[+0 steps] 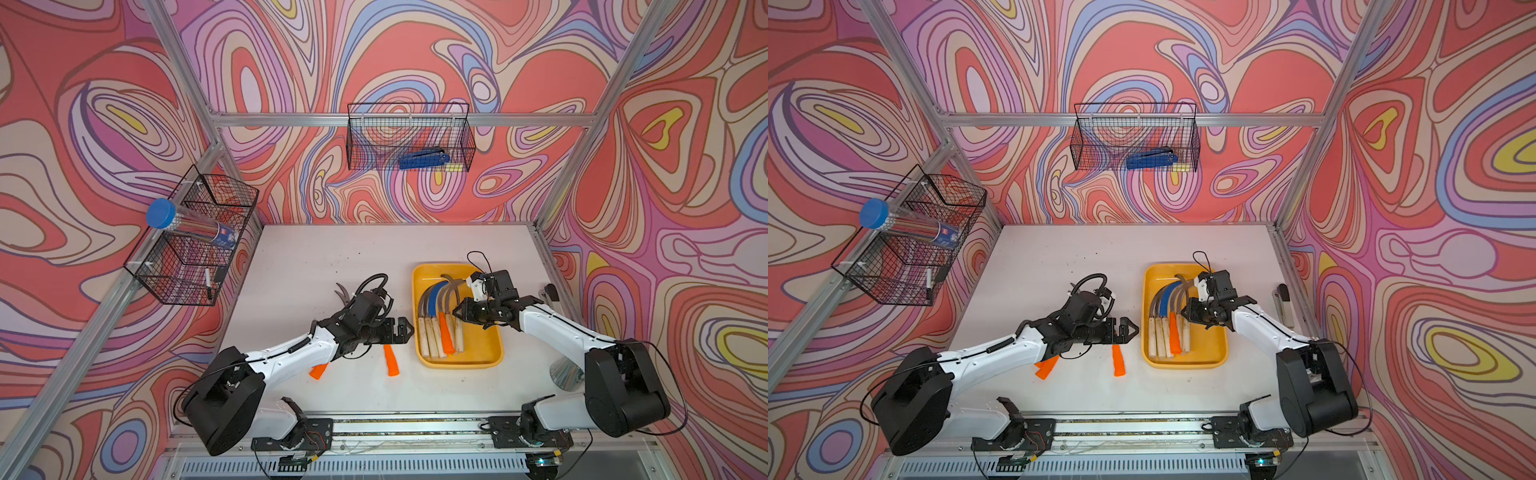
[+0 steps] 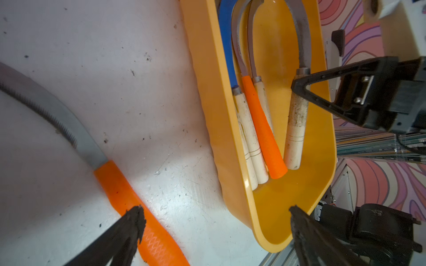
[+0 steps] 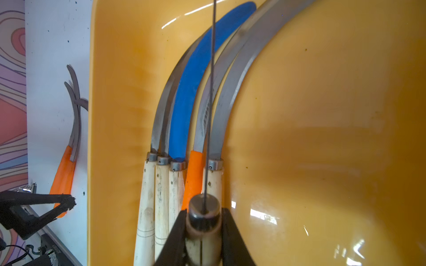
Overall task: Put small sickles into storage boxes
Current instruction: Place the sickle in the storage box.
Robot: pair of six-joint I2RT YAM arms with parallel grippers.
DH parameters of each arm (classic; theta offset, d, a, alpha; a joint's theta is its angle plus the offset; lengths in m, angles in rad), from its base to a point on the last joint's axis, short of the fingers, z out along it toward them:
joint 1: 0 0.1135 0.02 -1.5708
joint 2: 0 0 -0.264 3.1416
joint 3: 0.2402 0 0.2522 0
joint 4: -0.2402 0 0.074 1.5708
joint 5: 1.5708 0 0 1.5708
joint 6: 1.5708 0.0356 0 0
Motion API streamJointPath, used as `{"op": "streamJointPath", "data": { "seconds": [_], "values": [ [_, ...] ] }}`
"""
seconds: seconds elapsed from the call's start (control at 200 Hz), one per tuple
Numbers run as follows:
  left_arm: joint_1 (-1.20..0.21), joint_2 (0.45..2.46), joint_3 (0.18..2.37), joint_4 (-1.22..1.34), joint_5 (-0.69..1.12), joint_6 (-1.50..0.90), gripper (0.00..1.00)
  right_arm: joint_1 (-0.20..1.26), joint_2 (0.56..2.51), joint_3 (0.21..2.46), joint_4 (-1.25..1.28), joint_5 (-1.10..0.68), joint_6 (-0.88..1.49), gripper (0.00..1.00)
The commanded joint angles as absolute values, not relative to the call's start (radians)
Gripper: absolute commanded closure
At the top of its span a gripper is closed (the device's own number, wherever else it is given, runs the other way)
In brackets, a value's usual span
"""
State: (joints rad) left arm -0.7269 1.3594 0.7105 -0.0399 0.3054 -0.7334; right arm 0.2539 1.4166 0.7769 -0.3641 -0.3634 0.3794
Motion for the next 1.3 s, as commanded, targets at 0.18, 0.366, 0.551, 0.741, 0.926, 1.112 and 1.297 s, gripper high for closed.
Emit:
{"op": "streamJointPath", "data": {
  "seconds": [0.18, 0.366, 0.551, 0.741, 0.926, 1.112, 1.297],
  "values": [
    [-0.73, 1.42, 0.798, -0.136, 0.318, -0.652, 0.0, 0.249, 1.43, 0.773, -0.374, -0.351, 0.366, 0.76],
    [-0.73, 1.461, 0.855, -0.217, 0.309, -0.612, 0.0, 0.249, 1.416, 0.791, -0.385, -0.355, 0.368, 0.43],
    [-0.73, 1.478, 0.882, -0.257, 0.3, -0.589, 0.0, 0.249, 1.375, 0.802, -0.392, -0.36, 0.38, 0.14],
    [-0.729, 1.481, 0.888, -0.299, 0.257, -0.59, 0.0, 0.25, 1.341, 0.813, -0.393, -0.381, 0.398, 0.11],
    [-0.72, 1.46, 0.885, -0.358, 0.151, -0.659, 0.0, 0.249, 1.315, 0.805, -0.372, -0.41, 0.424, 0.1],
    [-0.713, 1.522, 0.966, -0.543, 0.106, -0.645, 0.0, 0.25, 1.289, 0.79, -0.345, -0.441, 0.444, 0.1],
    [-0.724, 1.599, 1.094, -0.789, 0.011, -0.635, 0.03, 0.252, 1.266, 0.773, -0.327, -0.455, 0.453, 0.09]
  ]
}}
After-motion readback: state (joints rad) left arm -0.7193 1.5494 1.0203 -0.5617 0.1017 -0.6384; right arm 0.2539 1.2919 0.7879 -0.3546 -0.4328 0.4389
